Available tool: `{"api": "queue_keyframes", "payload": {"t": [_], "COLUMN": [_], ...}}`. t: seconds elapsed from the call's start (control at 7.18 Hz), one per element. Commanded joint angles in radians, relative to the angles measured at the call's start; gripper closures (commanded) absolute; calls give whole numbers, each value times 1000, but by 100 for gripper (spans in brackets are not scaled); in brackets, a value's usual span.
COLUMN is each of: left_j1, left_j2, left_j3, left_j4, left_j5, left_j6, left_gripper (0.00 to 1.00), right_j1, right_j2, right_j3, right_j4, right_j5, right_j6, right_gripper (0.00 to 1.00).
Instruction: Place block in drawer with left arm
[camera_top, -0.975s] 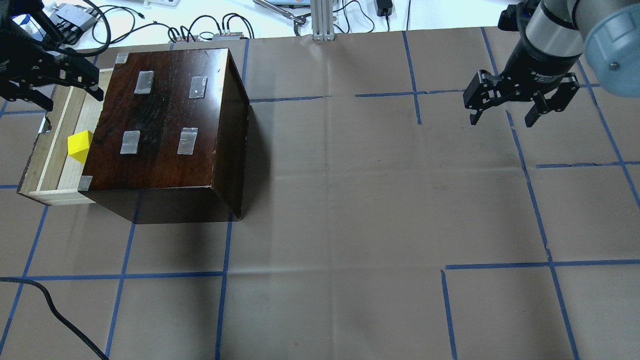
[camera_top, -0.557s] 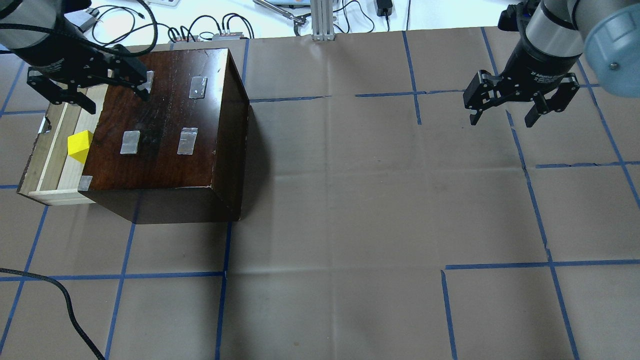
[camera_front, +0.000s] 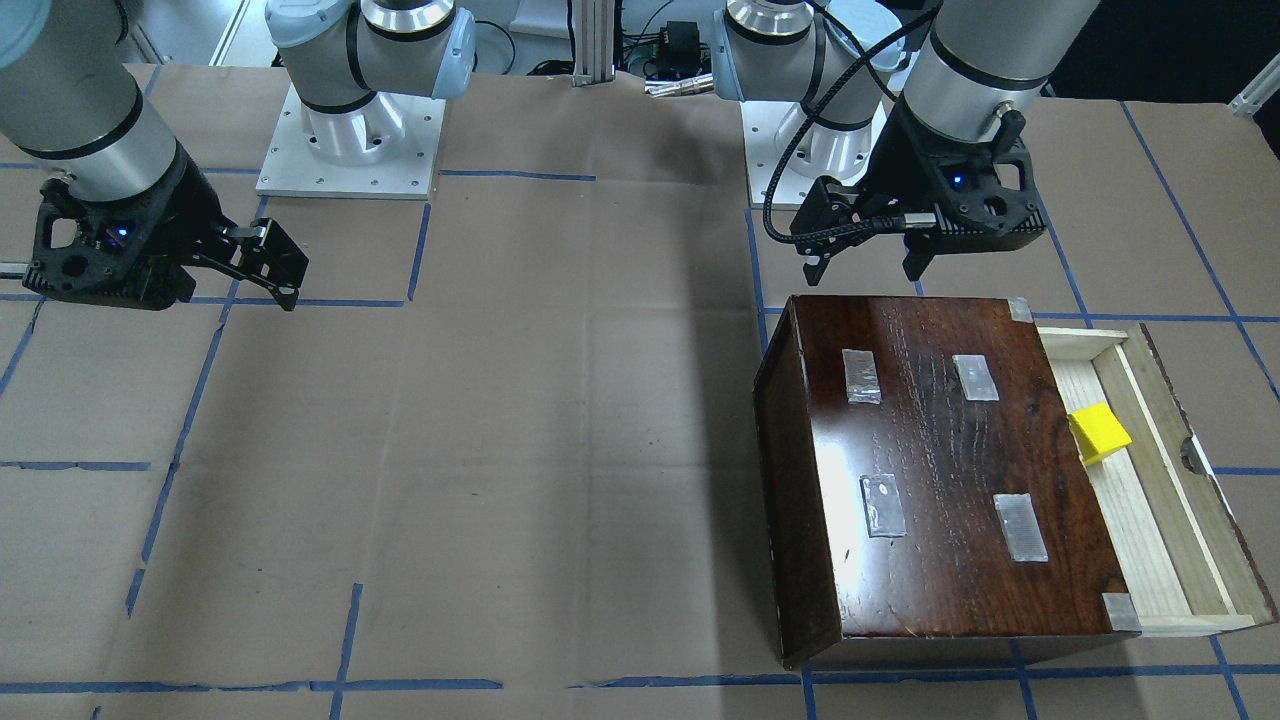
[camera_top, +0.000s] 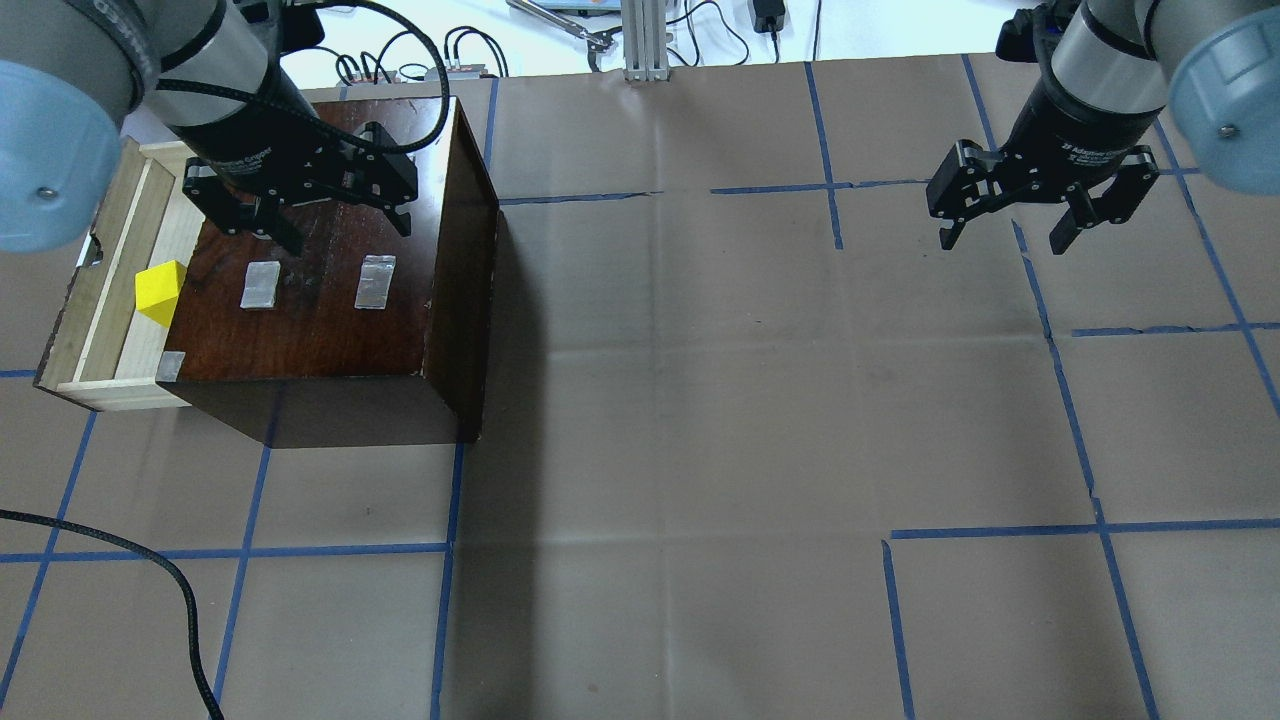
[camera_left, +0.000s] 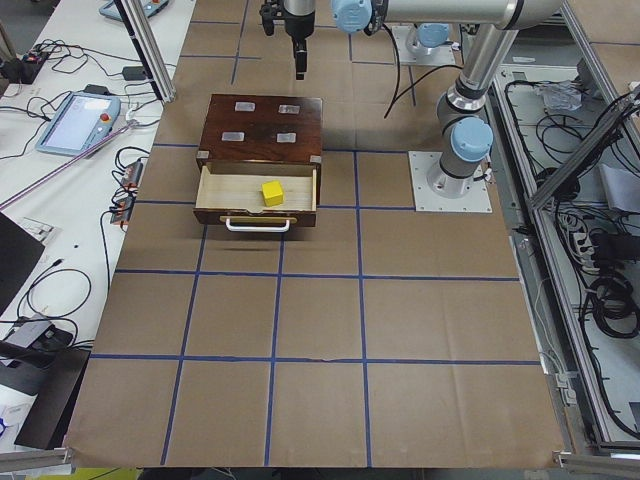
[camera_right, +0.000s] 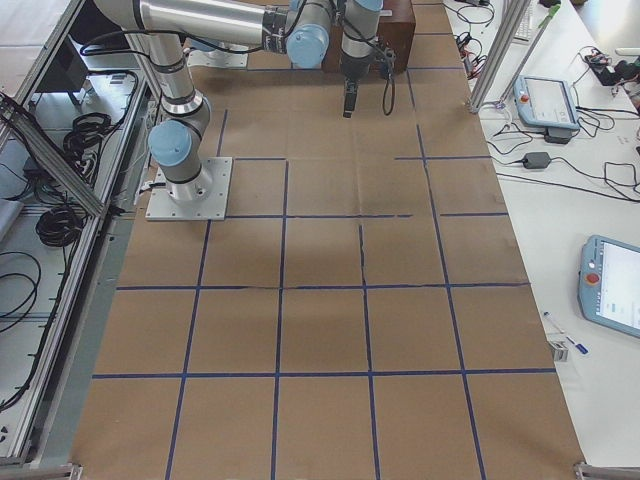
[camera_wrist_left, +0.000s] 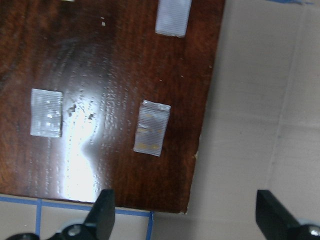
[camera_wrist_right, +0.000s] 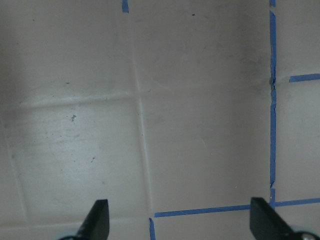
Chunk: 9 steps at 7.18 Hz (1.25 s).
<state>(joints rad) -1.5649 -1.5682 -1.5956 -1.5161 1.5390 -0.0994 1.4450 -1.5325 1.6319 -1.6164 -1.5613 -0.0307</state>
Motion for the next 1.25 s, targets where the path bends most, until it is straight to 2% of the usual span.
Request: {"api": "queue_keyframes", "payload": {"t": [0.0, 1.11], "left_j1": [-14, -14], "left_j2": [17, 8], "left_j3": [-46, -44], "left_j4": [4, 4], "left_j5": [32, 29], "left_j6": [67, 118], "left_gripper": [2, 2], "right_j1": [0, 0], "right_j2": [0, 0], "right_j3": [0, -1], "right_j4": [0, 0], "right_j5": [0, 0], "right_j6": [0, 0], "right_gripper": [0, 0]}}
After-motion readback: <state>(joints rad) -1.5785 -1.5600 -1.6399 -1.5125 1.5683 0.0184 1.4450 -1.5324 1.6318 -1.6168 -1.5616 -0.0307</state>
